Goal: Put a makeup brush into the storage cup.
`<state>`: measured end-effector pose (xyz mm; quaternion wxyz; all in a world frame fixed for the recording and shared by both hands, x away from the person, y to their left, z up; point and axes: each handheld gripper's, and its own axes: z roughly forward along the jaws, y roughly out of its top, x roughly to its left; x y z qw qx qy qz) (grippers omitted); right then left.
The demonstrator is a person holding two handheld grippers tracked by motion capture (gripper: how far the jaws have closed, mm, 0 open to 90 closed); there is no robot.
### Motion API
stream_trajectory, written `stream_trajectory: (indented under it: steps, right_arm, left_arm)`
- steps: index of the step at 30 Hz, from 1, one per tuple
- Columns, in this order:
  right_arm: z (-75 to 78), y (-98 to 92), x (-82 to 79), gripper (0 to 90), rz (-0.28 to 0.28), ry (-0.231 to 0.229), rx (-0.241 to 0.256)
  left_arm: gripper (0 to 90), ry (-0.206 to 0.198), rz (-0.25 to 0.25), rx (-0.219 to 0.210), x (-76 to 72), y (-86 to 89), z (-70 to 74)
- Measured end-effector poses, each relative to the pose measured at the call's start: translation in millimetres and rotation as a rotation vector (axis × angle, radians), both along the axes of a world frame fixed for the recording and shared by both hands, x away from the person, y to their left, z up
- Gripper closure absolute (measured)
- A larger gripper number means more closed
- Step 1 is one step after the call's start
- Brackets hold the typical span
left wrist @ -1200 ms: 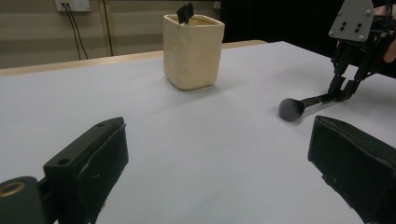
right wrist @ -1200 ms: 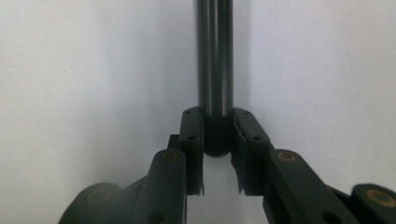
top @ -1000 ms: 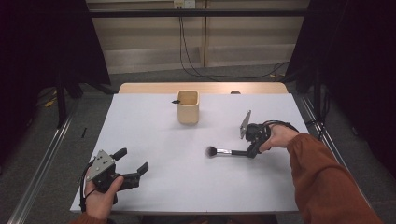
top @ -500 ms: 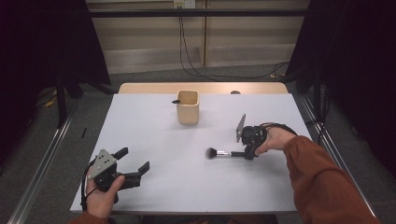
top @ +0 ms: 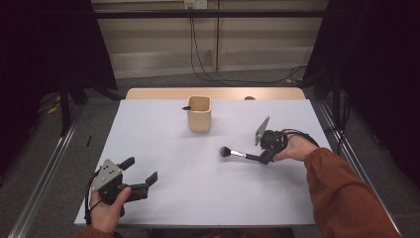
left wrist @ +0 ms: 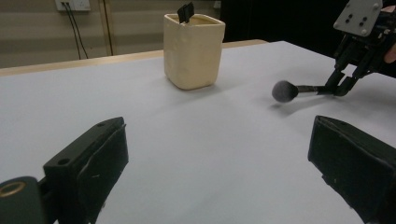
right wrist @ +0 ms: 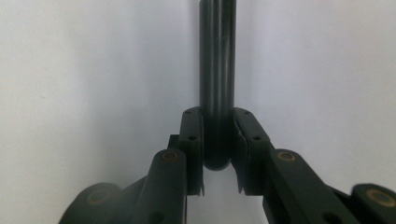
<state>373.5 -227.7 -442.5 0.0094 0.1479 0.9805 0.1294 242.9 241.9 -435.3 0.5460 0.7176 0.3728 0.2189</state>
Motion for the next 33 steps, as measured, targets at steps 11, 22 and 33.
stream_trajectory:
  steps: [11, 22, 33]
  right_arm:
    - [5.4, -6.8, -15.5, 75.7, -0.075, -0.020, 0.137]
    - [-0.1, -26.2, -27.7, 75.7, -0.196, -0.078, 0.336]
    - [-9.3, -30.6, -40.2, 75.6, -0.315, -0.123, 0.467]
  left_arm:
    - [4.9, -0.003, 0.006, -0.001, -0.2, 0.2, 0.2]
    - [4.9, -0.006, 0.001, 0.007, 0.3, -0.6, 0.4]
    - [4.9, -0.007, 0.007, 0.000, -0.9, 0.4, 0.6]
